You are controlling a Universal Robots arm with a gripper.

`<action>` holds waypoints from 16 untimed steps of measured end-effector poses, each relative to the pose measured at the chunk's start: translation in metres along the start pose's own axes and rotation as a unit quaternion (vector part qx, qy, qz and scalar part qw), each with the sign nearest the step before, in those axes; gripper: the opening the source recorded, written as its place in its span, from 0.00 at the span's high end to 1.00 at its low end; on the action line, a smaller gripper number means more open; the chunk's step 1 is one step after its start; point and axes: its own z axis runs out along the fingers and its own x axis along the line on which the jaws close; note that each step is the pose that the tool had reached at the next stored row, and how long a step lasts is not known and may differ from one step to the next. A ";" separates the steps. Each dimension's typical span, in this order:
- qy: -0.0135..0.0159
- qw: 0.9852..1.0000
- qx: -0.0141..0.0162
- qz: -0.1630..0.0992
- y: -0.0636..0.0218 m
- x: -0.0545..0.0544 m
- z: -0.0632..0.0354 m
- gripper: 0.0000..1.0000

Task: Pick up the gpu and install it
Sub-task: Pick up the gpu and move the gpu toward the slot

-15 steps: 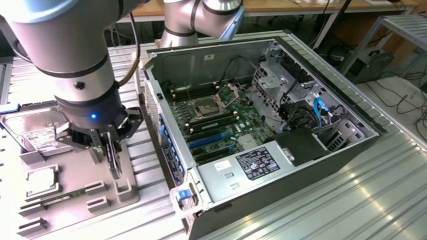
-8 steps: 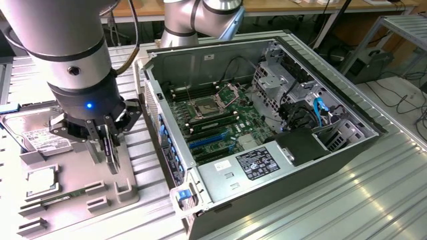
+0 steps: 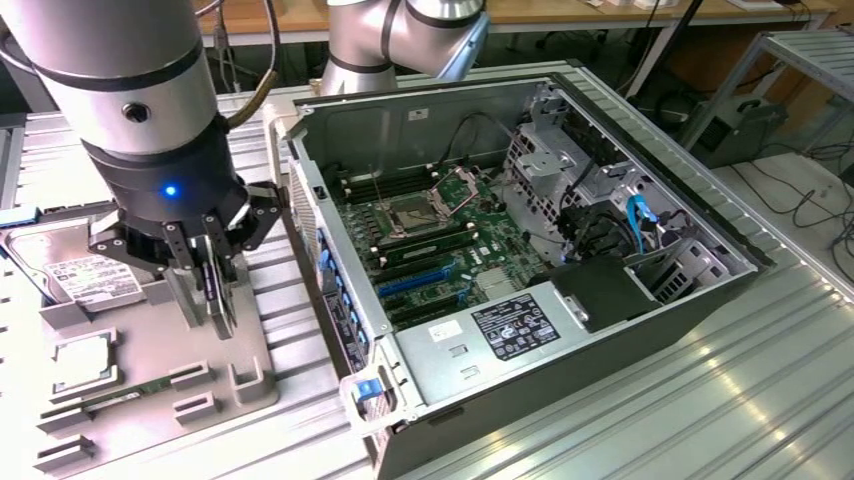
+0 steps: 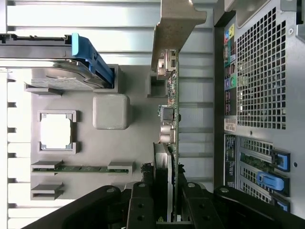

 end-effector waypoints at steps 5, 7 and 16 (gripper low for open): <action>0.000 1.000 0.000 0.000 0.0008 0.000 -0.0120 0.72; 0.000 1.000 0.000 0.000 0.0011 0.000 -0.0166 0.72; 0.000 1.000 0.000 0.000 0.0027 -0.001 -0.0396 0.72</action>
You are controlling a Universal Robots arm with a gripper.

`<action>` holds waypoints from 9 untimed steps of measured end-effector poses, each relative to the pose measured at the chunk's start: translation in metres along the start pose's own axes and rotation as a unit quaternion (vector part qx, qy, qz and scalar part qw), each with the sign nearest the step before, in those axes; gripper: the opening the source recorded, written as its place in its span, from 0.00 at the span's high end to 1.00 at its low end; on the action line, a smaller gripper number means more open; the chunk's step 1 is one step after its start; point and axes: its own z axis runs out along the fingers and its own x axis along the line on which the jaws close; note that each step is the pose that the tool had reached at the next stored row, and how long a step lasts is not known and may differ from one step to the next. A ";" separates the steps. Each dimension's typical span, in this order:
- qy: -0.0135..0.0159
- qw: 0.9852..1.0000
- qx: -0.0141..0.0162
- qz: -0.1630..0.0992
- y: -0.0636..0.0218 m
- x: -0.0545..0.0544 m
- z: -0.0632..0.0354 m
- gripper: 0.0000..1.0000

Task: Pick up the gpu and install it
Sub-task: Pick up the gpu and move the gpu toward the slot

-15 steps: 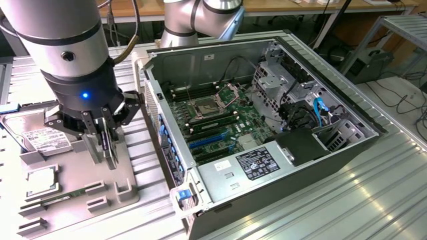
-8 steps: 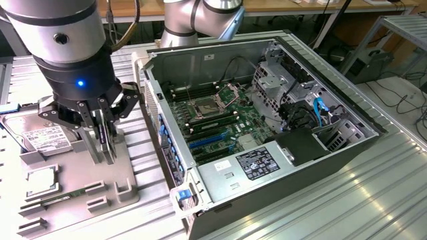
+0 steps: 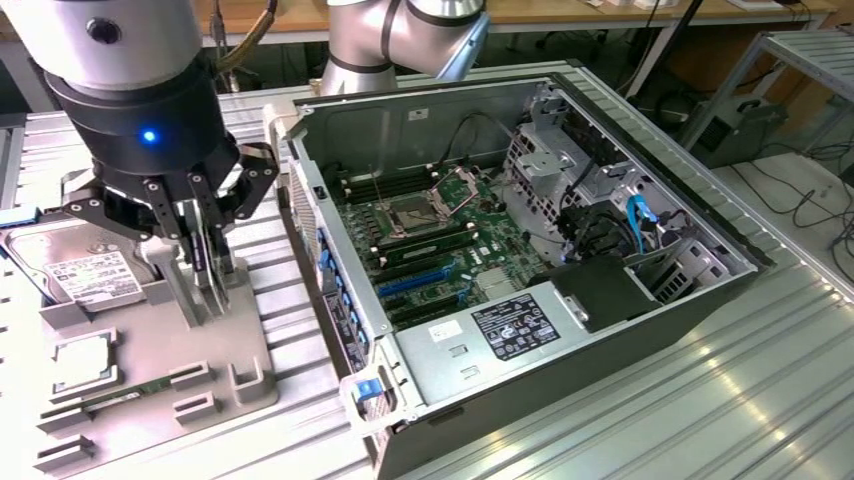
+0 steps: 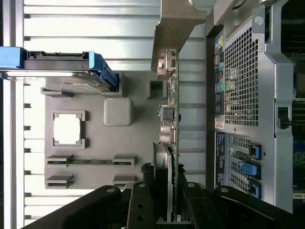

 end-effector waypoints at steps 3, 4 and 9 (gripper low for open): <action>0.000 1.000 0.000 0.000 0.0005 0.000 -0.0075 0.72; 0.000 1.000 0.000 0.000 0.0007 0.000 -0.0103 0.72; 0.000 1.000 0.000 0.000 0.0020 -0.001 -0.0289 0.72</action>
